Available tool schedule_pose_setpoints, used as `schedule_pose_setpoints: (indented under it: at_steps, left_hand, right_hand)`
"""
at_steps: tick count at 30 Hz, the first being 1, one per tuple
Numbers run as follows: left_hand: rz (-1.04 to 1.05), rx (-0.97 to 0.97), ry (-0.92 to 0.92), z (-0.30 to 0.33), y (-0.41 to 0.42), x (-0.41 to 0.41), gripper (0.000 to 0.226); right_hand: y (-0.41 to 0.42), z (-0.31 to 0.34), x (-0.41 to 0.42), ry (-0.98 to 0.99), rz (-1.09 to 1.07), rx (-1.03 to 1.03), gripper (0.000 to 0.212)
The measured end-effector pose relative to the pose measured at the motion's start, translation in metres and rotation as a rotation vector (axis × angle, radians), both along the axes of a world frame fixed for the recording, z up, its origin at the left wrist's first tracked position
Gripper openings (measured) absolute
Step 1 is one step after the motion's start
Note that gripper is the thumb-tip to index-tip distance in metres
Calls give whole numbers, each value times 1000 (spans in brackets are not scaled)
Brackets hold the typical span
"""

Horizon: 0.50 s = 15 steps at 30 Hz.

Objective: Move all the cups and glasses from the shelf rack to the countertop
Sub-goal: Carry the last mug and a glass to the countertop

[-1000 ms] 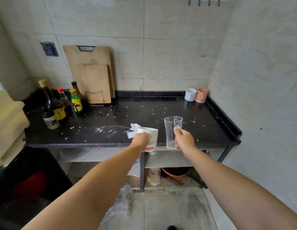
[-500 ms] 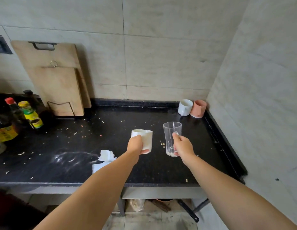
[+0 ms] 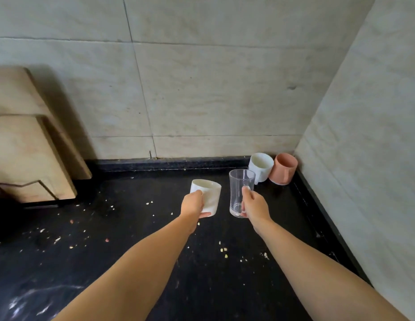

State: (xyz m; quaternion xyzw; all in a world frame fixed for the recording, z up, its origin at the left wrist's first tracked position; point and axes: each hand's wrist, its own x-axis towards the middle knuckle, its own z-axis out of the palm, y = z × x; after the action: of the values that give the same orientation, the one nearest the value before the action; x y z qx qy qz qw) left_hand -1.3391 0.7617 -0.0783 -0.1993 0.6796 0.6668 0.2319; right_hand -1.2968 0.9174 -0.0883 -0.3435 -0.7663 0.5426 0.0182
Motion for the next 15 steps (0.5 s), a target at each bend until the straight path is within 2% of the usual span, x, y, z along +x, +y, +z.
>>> schedule_pose_setpoints:
  at_steps: [4, 10, 15]
  left_hand:
    - [26, -42, -3, -12, 21, -39, 42]
    - [109, -63, 42, -35, 52, -81, 27]
    - [141, -43, 53, -60, 74, -111, 30]
  right_hand:
    - [16, -11, -46, -10, -16, -24, 41]
    - [41, -30, -102, 33, 33, -19, 44]
    - [53, -55, -134, 88, 19, -36, 41]
